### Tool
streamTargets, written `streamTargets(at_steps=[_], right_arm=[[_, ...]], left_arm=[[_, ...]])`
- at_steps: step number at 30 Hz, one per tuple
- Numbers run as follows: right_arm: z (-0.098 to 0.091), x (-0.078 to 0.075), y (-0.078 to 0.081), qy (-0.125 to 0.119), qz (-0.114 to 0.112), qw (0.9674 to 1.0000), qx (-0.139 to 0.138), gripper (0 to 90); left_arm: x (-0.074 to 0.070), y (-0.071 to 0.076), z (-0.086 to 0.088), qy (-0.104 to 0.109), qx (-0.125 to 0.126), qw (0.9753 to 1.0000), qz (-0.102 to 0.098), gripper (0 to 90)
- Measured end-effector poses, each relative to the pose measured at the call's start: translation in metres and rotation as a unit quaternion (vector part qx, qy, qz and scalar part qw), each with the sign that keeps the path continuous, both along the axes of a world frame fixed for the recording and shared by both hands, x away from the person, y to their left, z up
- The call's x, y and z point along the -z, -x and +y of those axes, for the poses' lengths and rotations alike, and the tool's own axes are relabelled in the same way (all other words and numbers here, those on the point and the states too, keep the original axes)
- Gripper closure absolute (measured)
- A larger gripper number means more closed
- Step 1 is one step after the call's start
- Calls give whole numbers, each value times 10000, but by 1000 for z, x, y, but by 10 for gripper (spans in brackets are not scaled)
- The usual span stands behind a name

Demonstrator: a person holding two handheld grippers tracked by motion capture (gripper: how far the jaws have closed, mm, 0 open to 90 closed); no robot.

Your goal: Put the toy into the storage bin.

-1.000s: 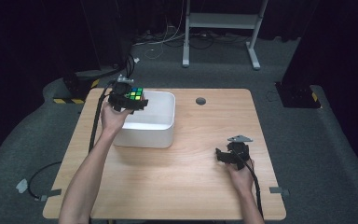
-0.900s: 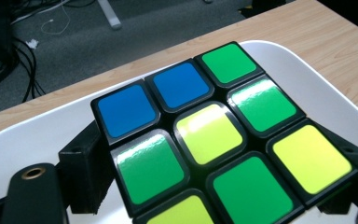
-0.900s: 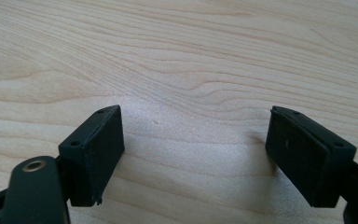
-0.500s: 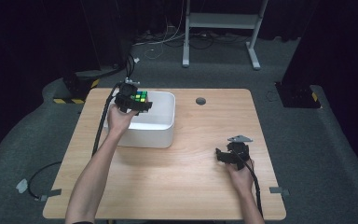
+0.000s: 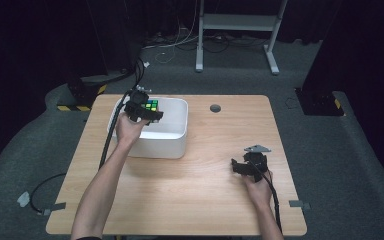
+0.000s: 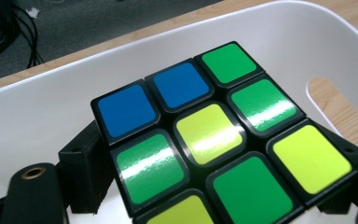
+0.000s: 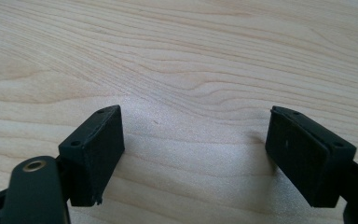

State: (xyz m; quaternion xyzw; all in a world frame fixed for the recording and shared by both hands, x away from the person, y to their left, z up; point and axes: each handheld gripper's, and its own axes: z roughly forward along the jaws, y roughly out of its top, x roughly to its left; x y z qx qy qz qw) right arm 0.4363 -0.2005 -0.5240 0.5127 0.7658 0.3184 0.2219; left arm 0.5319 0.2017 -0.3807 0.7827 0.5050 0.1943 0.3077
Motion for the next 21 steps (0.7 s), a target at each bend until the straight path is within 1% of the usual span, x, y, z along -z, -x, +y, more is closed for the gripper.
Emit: streamTargets(at_steps=[2, 3, 6, 8, 10, 12, 13, 15, 17, 21], right_arm=[[0, 0, 0, 1, -1, 10000, 0, 194], [0, 0, 0, 1, -1, 10000, 0, 194], [0, 0, 0, 0, 0, 10000, 1, 194], [0, 0, 0, 0, 0, 10000, 1, 194], [0, 0, 0, 0, 0, 10000, 1, 194], [0, 0, 0, 0, 0, 10000, 1, 194], [0, 0, 0, 1, -1, 10000, 0, 194], [0, 0, 0, 1, -1, 10000, 0, 194], [0, 0, 0, 0, 0, 10000, 1, 194], [0, 0, 0, 0, -1, 10000, 0, 194]], left_arm=[[0, 0, 0, -11, 11, 10000, 5, 173], [0, 1, 2, 42, -16, 10000, -12, 173], [1, 2, 4, 41, -62, 10000, 11, 173], [4, 2, 7, 95, -112, 9999, 57, 174], [4, 3, 8, 104, -116, 9999, 35, 174], [1, 6, 6, 20, -85, 10000, -22, 173], [1, 6, 5, 3, -66, 10000, -19, 173], [0, 7, 6, -22, -59, 10000, -16, 173], [-1, 8, 6, 12, -76, 10000, -13, 174], [-3, 10, 6, -43, -44, 10000, -14, 173]])
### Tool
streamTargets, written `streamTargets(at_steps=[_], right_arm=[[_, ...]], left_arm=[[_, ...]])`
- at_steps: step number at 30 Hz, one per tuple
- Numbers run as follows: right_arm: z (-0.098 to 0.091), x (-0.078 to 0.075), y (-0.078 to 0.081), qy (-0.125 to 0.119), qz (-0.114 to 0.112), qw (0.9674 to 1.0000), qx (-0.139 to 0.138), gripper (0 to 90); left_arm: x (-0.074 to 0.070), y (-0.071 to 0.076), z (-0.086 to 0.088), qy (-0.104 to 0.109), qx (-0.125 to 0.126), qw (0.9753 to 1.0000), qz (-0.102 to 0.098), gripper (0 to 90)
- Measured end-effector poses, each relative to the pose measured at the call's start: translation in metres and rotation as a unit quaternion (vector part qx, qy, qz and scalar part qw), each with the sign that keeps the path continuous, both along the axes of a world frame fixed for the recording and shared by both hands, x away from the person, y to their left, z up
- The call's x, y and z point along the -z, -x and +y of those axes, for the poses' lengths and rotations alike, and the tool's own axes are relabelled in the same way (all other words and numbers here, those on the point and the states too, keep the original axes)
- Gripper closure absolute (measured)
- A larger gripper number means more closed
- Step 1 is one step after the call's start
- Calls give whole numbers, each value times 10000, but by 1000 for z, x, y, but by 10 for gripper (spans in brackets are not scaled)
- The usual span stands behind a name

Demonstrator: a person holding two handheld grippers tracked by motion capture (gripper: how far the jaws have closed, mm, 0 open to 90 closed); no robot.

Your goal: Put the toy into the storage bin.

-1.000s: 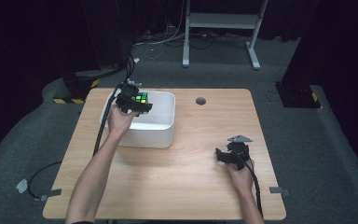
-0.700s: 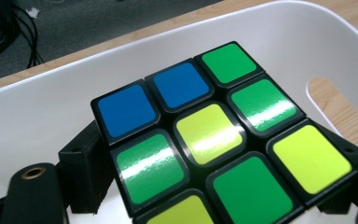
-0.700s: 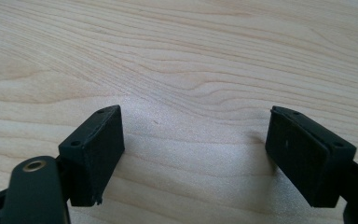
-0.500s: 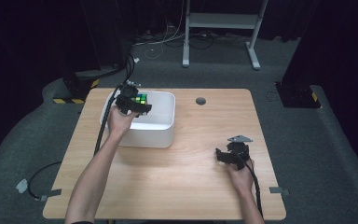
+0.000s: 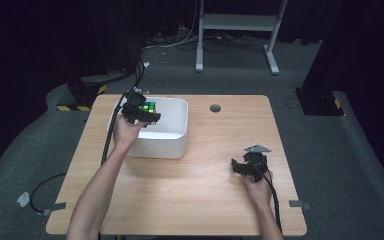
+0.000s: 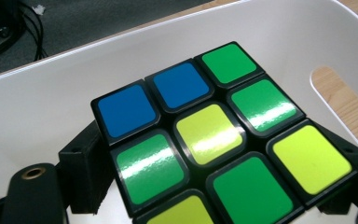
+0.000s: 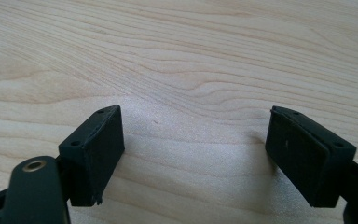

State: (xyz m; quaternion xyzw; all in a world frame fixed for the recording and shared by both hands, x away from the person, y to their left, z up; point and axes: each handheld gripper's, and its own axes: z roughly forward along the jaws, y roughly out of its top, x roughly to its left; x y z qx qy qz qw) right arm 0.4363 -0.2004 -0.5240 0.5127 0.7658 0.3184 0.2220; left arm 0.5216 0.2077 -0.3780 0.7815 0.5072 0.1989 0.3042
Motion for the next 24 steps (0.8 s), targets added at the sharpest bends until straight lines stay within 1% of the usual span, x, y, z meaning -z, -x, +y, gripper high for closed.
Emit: streamTargets(at_steps=[4, 5, 8, 11, 16, 18, 22, 24], right_arm=[[0, 0, 0, 0, 1, 10000, 0, 194], [0, 0, 0, -2, 2, 10000, 2, 194], [0, 0, 0, -1, 1, 10000, 1, 194], [0, 0, 0, -2, 1, 10000, 2, 194], [0, 0, 0, -1, 1, 10000, 0, 194], [0, 0, 0, -1, 1, 10000, 1, 194], [0, 0, 0, 0, 1, 10000, 0, 194], [0, 0, 0, 0, 1, 10000, 1, 194]], left_arm=[[-4, 3, 0, 17, 34, 10000, -42, 173], [-6, 6, 0, 13, 7, 10000, -78, 173], [-7, 8, 1, 18, -1, 10000, -87, 173], [-9, 11, -1, -59, 70, 9999, -85, 173], [-13, 16, -2, -44, 143, 9998, -99, 173], [-12, 18, -1, 39, 134, 9998, -119, 173], [-10, 20, 0, -10, 141, 9999, -96, 173], [-10, 21, 2, 24, 129, 9999, -86, 173]])
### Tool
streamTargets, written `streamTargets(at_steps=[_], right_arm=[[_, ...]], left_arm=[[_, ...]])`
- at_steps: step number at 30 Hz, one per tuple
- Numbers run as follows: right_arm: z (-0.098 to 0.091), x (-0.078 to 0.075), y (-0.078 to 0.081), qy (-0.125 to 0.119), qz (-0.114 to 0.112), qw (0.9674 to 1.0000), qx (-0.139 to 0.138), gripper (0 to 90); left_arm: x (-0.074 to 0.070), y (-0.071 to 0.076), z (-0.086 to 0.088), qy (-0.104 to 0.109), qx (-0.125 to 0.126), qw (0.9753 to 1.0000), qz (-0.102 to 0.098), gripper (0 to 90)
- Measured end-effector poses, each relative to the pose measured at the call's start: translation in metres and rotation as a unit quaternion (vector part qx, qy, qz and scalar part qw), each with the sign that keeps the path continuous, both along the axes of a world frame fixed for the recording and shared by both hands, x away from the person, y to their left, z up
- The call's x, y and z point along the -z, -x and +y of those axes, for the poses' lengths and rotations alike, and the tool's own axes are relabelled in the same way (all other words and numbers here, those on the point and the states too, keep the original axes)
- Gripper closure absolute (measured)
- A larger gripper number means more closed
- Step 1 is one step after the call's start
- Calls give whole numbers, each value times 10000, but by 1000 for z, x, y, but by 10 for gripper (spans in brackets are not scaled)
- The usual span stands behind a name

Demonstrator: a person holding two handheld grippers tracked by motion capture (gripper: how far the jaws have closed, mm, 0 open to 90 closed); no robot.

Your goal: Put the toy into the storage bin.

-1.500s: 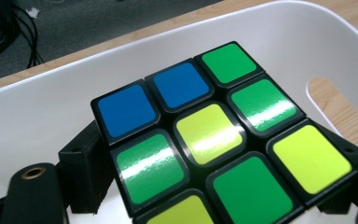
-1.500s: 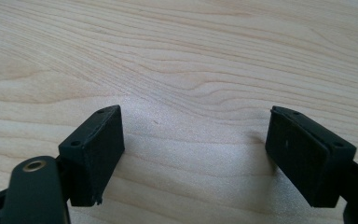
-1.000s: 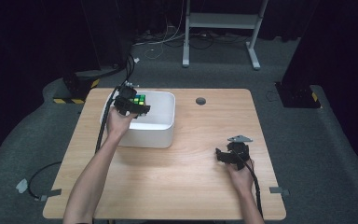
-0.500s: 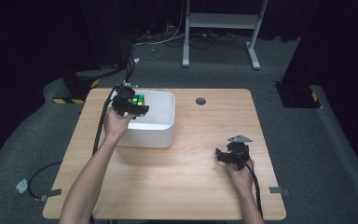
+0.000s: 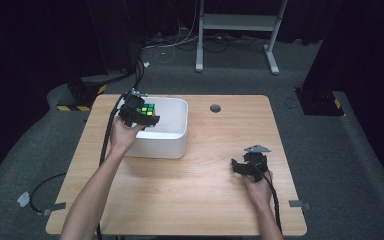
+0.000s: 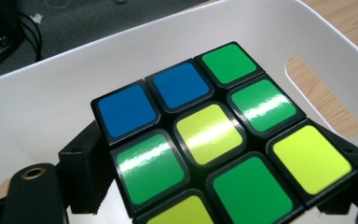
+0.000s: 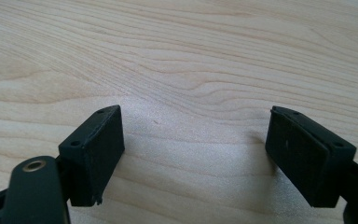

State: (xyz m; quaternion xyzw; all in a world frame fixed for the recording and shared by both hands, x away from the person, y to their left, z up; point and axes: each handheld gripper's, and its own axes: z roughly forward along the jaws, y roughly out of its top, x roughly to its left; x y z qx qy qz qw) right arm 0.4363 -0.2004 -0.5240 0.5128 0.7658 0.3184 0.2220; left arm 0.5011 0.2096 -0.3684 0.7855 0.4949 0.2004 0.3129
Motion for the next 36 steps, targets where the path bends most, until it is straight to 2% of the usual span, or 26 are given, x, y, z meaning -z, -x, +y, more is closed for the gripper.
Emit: streamTargets(at_steps=[11, 30, 36], right_arm=[[0, 0, 0, -1, 0, 10000, 0, 194], [0, 0, 0, -1, 0, 10000, -1, 194], [0, 0, 0, -2, 0, 10000, 1, 194]], left_arm=[[-2, 6, 6, 58, -4, 10000, -29, 174], [-4, 19, 7, 182, 44, 9998, -113, 173], [-3, 24, 8, 147, 81, 9998, -126, 173]])
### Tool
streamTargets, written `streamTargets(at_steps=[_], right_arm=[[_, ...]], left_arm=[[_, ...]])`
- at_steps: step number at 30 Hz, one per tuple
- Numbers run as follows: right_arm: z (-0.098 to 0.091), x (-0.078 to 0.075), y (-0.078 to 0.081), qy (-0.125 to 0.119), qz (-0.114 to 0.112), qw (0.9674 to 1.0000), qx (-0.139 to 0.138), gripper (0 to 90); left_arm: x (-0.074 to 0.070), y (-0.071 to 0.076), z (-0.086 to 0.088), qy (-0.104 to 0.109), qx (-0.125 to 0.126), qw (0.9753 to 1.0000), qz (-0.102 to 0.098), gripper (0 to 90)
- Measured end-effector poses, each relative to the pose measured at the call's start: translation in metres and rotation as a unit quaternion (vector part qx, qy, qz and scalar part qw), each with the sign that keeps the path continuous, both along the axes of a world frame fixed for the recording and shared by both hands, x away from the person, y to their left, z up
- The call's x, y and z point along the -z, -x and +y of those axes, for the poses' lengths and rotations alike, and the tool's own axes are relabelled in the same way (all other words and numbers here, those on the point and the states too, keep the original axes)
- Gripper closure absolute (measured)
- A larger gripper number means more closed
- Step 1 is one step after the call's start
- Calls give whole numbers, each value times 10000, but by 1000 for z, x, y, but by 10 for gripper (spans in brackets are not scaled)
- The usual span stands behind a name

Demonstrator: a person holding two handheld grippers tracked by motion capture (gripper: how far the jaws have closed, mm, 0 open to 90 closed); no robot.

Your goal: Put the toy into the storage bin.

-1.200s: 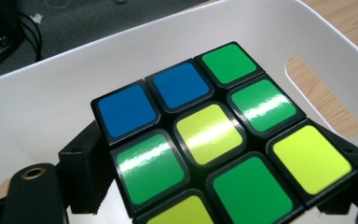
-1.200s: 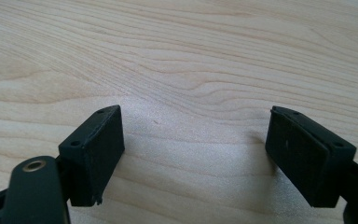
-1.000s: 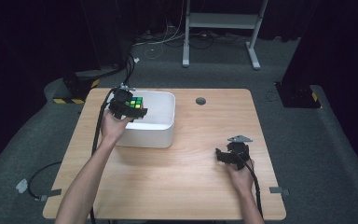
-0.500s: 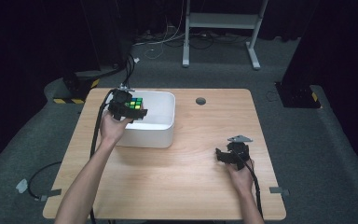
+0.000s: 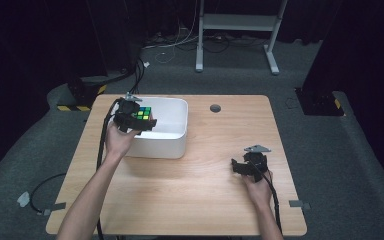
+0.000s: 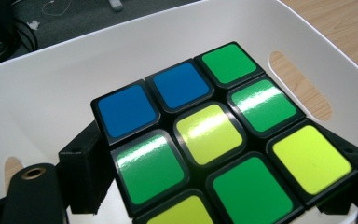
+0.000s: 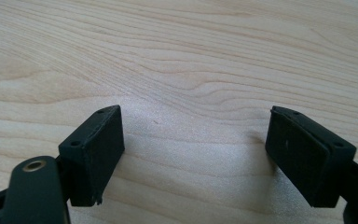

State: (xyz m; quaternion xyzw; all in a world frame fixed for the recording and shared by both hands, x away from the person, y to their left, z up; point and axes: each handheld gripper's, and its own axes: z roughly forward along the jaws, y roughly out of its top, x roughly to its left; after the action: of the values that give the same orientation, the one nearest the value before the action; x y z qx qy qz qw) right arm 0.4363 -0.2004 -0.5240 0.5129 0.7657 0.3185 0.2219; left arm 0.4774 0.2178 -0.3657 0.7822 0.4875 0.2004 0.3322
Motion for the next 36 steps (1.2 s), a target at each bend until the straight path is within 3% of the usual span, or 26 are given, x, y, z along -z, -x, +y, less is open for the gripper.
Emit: streamTargets(at_steps=[10, 26, 36], right_arm=[[0, 0, 0, -2, 1, 10000, 0, 194], [0, 0, 0, -4, 1, 10000, 0, 194], [0, 0, 0, -1, 1, 10000, 0, 194]], left_arm=[[1, 8, 7, 9, 9, 10000, -60, 173], [3, 15, 8, -144, 66, 9998, -88, 173], [12, 17, 12, -75, 40, 10000, -42, 172]])
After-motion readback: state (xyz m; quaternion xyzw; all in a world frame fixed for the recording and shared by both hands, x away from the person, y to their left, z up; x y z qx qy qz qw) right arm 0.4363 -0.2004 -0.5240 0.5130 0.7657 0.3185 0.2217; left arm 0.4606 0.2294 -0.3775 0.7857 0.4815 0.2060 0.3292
